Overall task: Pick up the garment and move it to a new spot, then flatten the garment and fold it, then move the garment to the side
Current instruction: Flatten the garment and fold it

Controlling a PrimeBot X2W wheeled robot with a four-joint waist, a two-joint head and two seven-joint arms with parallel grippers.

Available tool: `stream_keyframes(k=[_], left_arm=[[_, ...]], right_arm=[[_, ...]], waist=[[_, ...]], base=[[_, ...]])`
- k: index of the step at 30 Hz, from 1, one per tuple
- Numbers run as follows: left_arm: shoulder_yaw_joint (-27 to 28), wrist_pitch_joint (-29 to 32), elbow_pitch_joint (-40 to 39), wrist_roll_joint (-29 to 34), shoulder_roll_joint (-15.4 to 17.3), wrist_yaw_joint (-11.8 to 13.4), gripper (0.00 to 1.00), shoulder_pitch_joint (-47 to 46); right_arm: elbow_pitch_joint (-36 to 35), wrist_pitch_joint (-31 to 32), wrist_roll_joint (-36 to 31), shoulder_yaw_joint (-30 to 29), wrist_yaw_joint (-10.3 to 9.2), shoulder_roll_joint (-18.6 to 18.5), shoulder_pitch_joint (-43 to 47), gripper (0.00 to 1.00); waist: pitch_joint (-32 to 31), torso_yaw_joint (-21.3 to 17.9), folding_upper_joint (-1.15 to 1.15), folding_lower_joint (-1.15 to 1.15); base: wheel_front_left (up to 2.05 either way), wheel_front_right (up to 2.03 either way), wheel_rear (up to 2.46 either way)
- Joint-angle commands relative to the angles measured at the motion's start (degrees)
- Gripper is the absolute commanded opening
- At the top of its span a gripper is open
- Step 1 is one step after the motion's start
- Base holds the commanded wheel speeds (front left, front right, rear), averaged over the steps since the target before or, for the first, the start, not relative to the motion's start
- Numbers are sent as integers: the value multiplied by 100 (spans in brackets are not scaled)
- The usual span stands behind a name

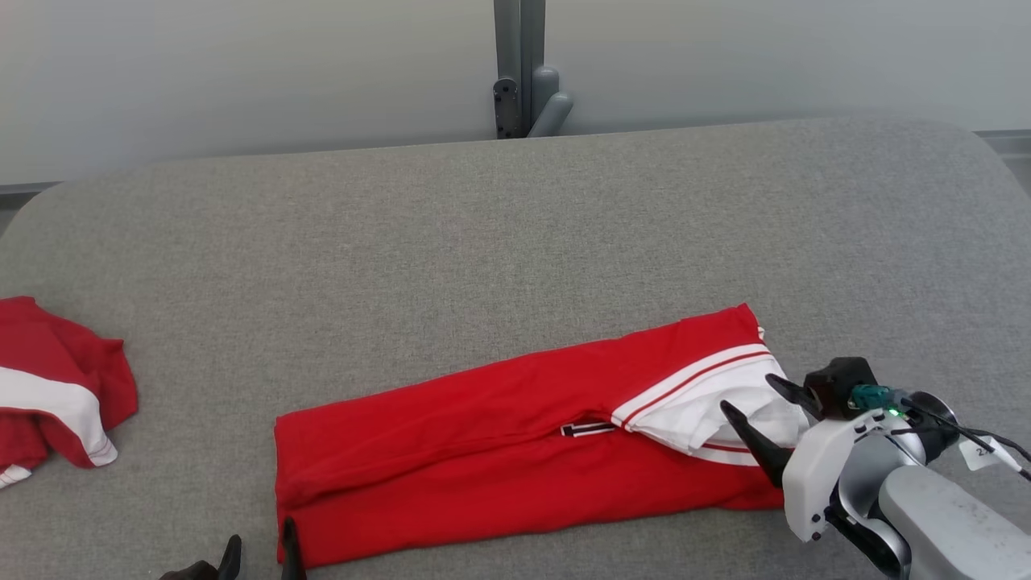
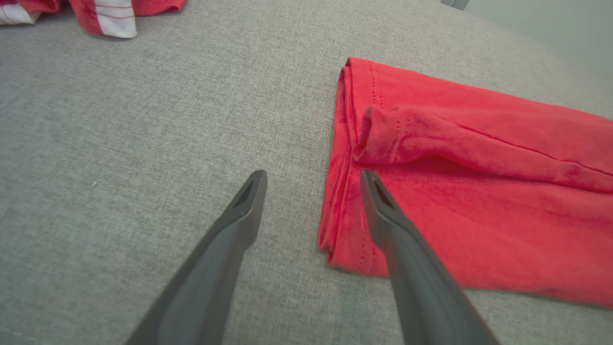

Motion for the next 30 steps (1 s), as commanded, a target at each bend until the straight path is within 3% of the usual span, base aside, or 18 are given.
stream_keyframes(k=[1, 9, 10, 11, 13, 30], left_arm=[[-3, 1, 16, -33, 16, 25, 100, -15], [-33, 1, -47, -65, 17, -17, 100, -140], [-31, 1, -54, -68, 17, -22, 100, -138], [-26, 1, -58, -75, 17, -24, 100, -134], [-16, 1, -70, -84, 17, -19, 100, -121], [77, 1, -176, -72, 16, -21, 100, 35]], right_arm=[[-47, 55, -62, 64, -7, -9, -112, 100], [69, 376, -128, 412, -7, -122, -409, 98], [80, 390, -96, 444, -7, -134, -446, 75], [89, 421, -65, 480, -7, -145, -473, 46], [102, 469, -7, 562, -7, -168, -507, 0], [-145, 146, 400, 529, -7, -157, -221, 0]], waist=[[26, 6, 0, 0], [101, 105, 0, 0], [107, 118, 0, 0], [113, 129, 0, 0], [126, 146, 0, 0], [13, -60, 0, 0]], base=[[0, 0, 0], [0, 0, 0], [0, 0, 0], [0, 0, 0], [0, 0, 0], [0, 0, 0]])
